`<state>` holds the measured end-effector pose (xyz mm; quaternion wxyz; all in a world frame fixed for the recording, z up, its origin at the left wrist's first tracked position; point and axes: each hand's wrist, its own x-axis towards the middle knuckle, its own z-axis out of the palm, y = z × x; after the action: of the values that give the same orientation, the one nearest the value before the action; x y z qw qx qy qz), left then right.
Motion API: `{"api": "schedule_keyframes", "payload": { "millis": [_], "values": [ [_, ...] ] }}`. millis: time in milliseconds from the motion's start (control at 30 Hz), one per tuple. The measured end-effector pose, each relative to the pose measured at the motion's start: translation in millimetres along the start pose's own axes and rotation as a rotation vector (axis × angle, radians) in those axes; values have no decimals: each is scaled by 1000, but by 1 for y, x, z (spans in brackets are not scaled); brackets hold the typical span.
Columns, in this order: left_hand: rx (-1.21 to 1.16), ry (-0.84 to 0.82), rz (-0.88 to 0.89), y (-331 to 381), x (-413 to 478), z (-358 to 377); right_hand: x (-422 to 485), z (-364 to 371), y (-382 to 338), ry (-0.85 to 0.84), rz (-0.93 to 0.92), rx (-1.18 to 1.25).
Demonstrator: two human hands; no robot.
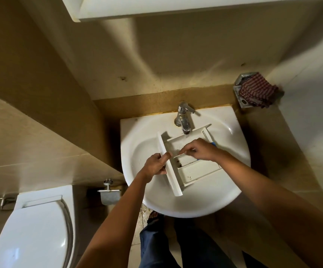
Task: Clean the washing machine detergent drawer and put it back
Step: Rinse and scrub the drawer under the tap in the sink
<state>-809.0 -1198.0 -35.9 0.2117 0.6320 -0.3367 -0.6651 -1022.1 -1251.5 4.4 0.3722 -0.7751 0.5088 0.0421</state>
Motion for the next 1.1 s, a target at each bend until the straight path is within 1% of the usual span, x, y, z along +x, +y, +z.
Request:
{"api": "schedule_keyframes", "payload": {
  "millis": [33,67,100,133,200,267,333,433,467,567,600,667,700,767,867,967,1033,1100],
  "values": [
    [-7,-6,-10,0,0,0,-2,-2,8,61,29,14],
    [-11,-13,-17,1,0,-1,-2,-3,13,111,84,-29],
    [-10,-22,-24,2,0,-1,0,-3,16,147,163,-110],
    [-5,-33,-32,3,1,-1,2,-2,14,144,250,-192],
    [7,-49,-42,4,3,0,9,6,0,45,348,-308],
    [8,-55,-43,5,5,2,15,13,-19,-81,350,-381],
    [6,-61,-38,4,7,2,21,21,-38,-114,292,-325],
    [10,-78,-34,2,9,-4,19,37,-56,-84,150,-123],
    [5,-94,-30,1,9,-7,15,43,-58,-37,94,-128],
    [-44,-133,-19,-2,4,-11,3,55,-47,127,-123,-310],
    [-55,-128,-18,-3,4,-11,0,57,-40,145,-200,-333],
    [-70,-104,-30,-3,2,-10,-3,56,-30,121,-346,-390],
    [-67,-101,-36,-3,2,-9,-3,56,-28,105,-381,-432],
    [-67,-109,-48,-1,2,-8,3,56,-28,105,-342,-510],
    [-67,-110,-59,-2,2,-8,15,56,-37,97,-177,-603],
    [-56,-123,-52,-2,3,-9,17,64,-45,98,-93,-549],
    [-65,-122,-43,-2,4,-9,11,65,-43,101,-139,-472],
    [-66,-102,-37,-2,3,-9,2,59,-35,58,-265,-448]
  ]
}}
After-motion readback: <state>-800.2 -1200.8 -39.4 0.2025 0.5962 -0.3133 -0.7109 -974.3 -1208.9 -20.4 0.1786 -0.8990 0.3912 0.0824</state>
